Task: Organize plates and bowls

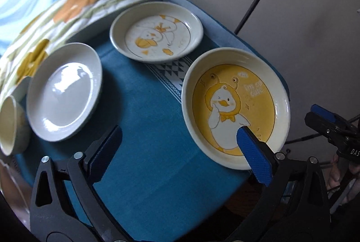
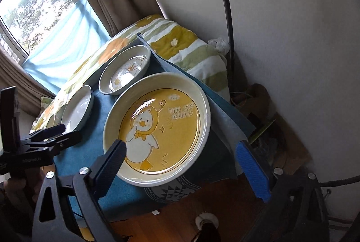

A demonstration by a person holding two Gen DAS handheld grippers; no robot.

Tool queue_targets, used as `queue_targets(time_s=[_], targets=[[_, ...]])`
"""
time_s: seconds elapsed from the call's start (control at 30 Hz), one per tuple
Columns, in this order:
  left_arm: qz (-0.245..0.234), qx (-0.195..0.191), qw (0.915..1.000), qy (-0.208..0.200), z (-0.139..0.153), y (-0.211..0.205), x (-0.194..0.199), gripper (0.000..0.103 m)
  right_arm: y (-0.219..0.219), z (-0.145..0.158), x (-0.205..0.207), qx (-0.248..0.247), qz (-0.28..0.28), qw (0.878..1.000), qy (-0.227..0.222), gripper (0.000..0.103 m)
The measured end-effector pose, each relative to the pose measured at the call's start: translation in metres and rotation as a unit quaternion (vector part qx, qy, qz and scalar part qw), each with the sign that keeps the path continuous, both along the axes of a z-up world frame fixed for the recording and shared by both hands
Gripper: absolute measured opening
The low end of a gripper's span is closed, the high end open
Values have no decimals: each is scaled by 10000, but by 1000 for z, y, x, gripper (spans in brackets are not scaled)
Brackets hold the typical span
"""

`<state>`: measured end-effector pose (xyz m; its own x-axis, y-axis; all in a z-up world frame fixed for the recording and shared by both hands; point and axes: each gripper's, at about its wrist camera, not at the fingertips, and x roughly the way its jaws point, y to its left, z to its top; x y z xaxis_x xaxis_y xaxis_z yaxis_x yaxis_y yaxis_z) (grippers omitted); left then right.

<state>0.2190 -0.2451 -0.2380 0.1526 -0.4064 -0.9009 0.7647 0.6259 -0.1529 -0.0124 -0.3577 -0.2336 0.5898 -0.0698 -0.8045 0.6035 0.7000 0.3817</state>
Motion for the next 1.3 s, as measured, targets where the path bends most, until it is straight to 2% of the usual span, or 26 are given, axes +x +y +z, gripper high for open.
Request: queue_targets(time_s=[0.07, 0.13, 0.23, 0.33, 0.37, 0.6, 0.7, 1.03, 1.3], targets=[[-101, 89, 9996, 229, -17, -13, 10, 87, -13, -17, 5, 258, -1, 9997, -22, 75], [-176, 185, 9988, 411, -31, -23, 17, 72, -23, -30, 9, 453, -37, 9990, -38, 67], [-298, 317, 9972, 614, -47, -34, 26, 61, -34, -42, 14, 659, -109, 9978, -22, 56], [-393, 402, 9958, 724, -58, -44, 28, 49, -38, -47, 19, 717, -91, 9974, -16, 41], [-409, 430, 9953, 762, -60, -46, 29, 47, -38, -48, 21, 721, -70, 9974, 4, 34], [-537, 353, 9948, 795, -60, -54, 27, 19, -44, -52, 29, 610, -4, 9981, 65, 18], [-530, 363, 9954, 705, -57, -55, 23, 18, -47, -55, 30, 602, -10, 9981, 93, 13], [-474, 475, 9972, 325, -51, -67, 8, 18, -47, -52, 33, 455, 306, 9984, 140, 14], [-335, 353, 9985, 253, -34, -50, 4, 18, -43, -45, 38, 314, 535, 9980, 97, 14]])
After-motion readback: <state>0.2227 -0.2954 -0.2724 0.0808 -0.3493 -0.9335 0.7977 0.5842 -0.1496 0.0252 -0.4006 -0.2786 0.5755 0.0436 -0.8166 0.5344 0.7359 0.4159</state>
